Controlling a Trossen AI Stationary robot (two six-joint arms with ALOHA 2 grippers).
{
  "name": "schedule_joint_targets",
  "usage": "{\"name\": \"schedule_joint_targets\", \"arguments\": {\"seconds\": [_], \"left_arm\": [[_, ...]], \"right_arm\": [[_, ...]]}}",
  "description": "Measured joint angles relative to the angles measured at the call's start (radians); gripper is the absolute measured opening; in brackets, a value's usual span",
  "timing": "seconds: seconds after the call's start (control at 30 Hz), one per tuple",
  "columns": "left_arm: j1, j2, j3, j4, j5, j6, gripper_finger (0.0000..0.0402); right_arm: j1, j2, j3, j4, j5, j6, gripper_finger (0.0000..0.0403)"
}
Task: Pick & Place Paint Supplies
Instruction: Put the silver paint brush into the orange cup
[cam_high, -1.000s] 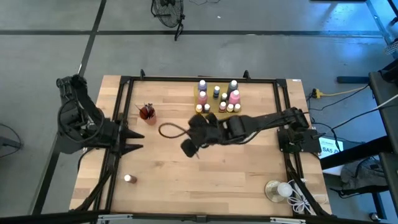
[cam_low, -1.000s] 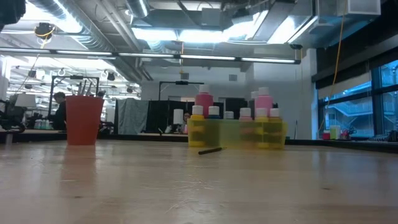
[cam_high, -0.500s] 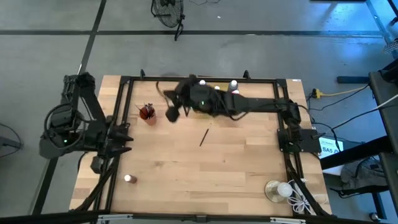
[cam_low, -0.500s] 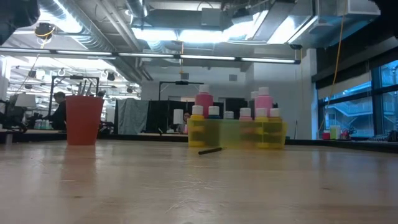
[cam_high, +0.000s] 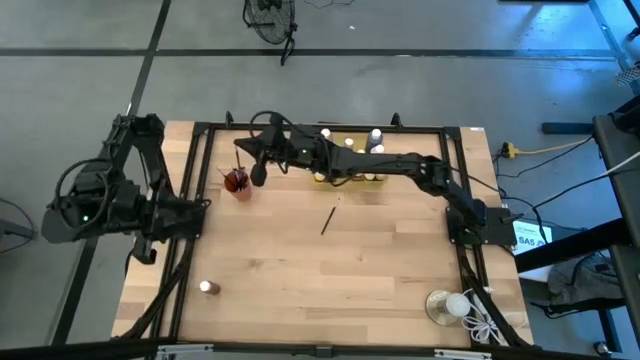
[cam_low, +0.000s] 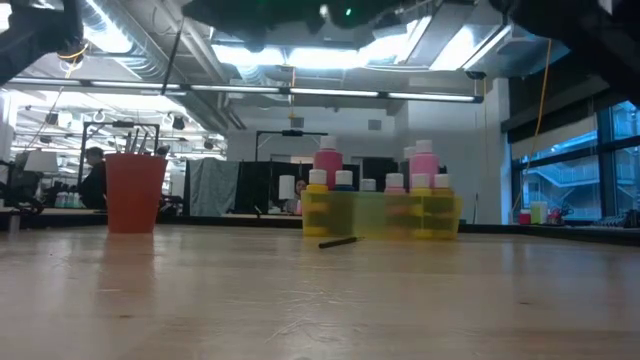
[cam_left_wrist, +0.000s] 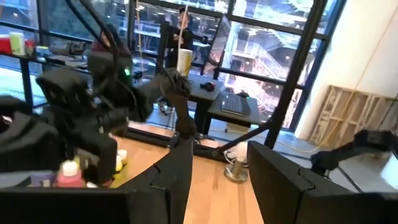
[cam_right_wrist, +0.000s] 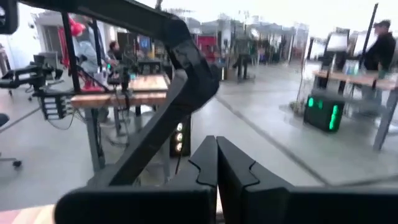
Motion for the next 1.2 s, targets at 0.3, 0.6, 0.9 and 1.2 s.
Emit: {"name": "schedule_joint_targets", "arguments": {"seconds": [0.3, 0.6, 0.9, 1.2], "left_arm": [[0.0, -0.053, 0.0, -0.002, -0.003, 0.133, 0.0148], [0.0, -0.091, 0.0, -0.007, -0.002, 0.173, 0.0148], [0.0, -0.094, 0.0, -0.007, -0.001, 0.178, 0.0148], [0.0, -0.094, 0.0, -0.007, 0.001, 0.196, 0.0148]], "right_arm": [[-0.035, 0.125, 0.0, 0.115, -0.103, -0.031, 0.0], [-0.009, 0.162, 0.002, 0.069, -0.104, -0.141, 0.0], [-0.04, 0.222, 0.001, 0.12, -0.169, -0.133, 0.0], [-0.046, 0.235, 0.001, 0.111, -0.238, -0.119, 0.0029]]}}
